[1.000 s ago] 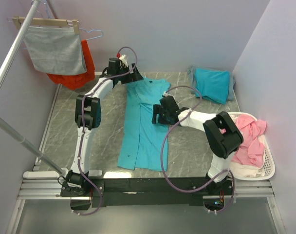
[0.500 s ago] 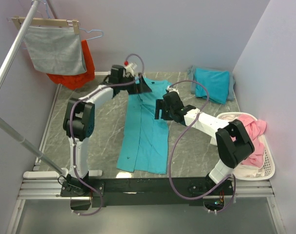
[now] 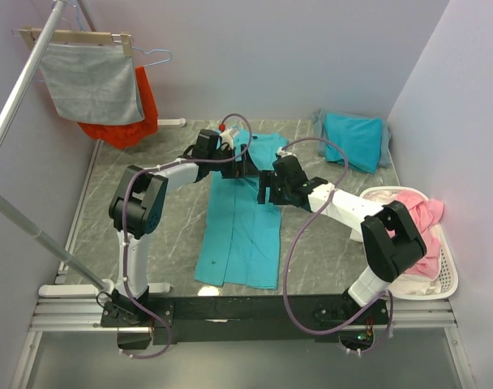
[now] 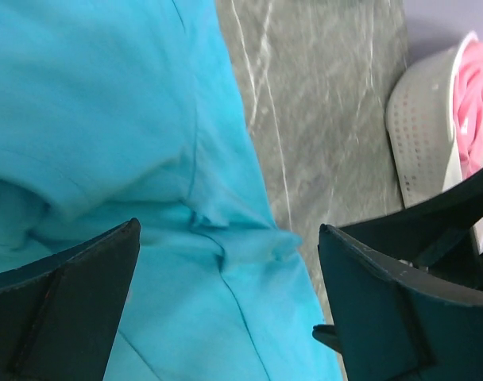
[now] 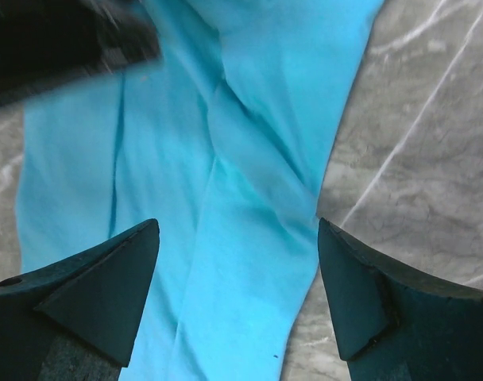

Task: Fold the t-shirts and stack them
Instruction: Fold the tshirt

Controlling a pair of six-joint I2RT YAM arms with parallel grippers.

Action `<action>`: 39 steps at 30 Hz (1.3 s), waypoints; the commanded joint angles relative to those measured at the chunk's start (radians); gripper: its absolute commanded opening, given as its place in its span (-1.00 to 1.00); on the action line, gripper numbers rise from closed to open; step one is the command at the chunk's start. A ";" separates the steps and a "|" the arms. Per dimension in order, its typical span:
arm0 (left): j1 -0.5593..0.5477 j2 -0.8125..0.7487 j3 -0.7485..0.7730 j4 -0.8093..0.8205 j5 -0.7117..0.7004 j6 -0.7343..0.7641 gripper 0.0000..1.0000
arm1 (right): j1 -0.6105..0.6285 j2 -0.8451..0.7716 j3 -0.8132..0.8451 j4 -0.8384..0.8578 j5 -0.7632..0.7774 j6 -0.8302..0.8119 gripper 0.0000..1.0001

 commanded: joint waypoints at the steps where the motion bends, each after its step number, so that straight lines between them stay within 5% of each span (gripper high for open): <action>1: -0.009 -0.009 0.049 0.047 -0.045 0.024 0.99 | -0.004 -0.050 -0.024 0.021 -0.009 0.015 0.74; 8: -0.009 0.063 0.147 -0.013 -0.129 0.051 0.99 | -0.004 -0.026 -0.009 0.016 -0.038 0.008 0.74; 22: -0.011 0.129 0.070 -0.013 -0.275 0.051 0.99 | -0.003 -0.085 -0.067 -0.005 -0.047 0.018 0.73; 32: -0.017 -0.071 0.202 -0.155 -0.331 0.081 0.99 | 0.004 -0.227 -0.084 -0.056 -0.191 -0.007 0.75; 35: -0.017 -0.172 0.130 -0.194 -0.425 0.061 0.99 | 0.040 -0.240 -0.110 -0.091 -0.186 -0.010 0.74; 39: -0.019 -0.310 -0.144 -0.162 -0.436 0.022 0.99 | 0.088 -0.237 -0.165 -0.070 -0.248 -0.005 0.73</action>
